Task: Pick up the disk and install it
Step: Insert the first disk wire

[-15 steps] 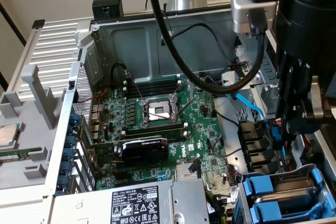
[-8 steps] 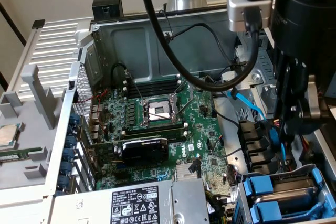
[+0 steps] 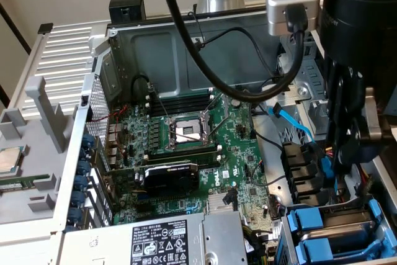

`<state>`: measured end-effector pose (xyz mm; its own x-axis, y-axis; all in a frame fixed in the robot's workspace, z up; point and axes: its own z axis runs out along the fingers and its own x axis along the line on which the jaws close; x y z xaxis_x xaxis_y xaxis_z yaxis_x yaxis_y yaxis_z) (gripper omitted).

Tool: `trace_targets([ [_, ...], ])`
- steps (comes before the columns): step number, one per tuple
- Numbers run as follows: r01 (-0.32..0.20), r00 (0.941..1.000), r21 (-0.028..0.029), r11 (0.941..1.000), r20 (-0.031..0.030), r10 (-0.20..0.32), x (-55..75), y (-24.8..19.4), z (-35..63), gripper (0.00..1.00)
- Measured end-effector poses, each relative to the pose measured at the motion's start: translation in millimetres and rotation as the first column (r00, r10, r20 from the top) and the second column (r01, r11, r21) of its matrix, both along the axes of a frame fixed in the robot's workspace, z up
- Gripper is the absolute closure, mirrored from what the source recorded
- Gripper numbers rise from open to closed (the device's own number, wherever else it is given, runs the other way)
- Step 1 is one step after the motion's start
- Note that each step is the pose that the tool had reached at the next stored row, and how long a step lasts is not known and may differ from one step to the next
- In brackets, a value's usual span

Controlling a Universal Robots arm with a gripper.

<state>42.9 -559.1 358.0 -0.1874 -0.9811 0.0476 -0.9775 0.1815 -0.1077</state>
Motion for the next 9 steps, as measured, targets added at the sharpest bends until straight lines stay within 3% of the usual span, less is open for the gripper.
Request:
trace_targets([
  [2, 0.0, 1.0, -0.0232, 0.9997, 0.0066, 0.0, -0.3, 0.0, 0.1, 0.65],
  [4, 0.001, 0.9998, -0.0431, 0.9991, 0.0181, 0.0, -0.3, 1.9, 0.0, 0.65],
  [7, 0.001, 0.9996, -0.0554, 0.9985, 0.0283, 0.0, -0.4, 8.2, 0.1, 0.65],
  [9, 0.002, 0.9994, -0.0596, 0.9982, 0.0337, 0.0, -0.6, 12.5, 0.0, 0.65],
])
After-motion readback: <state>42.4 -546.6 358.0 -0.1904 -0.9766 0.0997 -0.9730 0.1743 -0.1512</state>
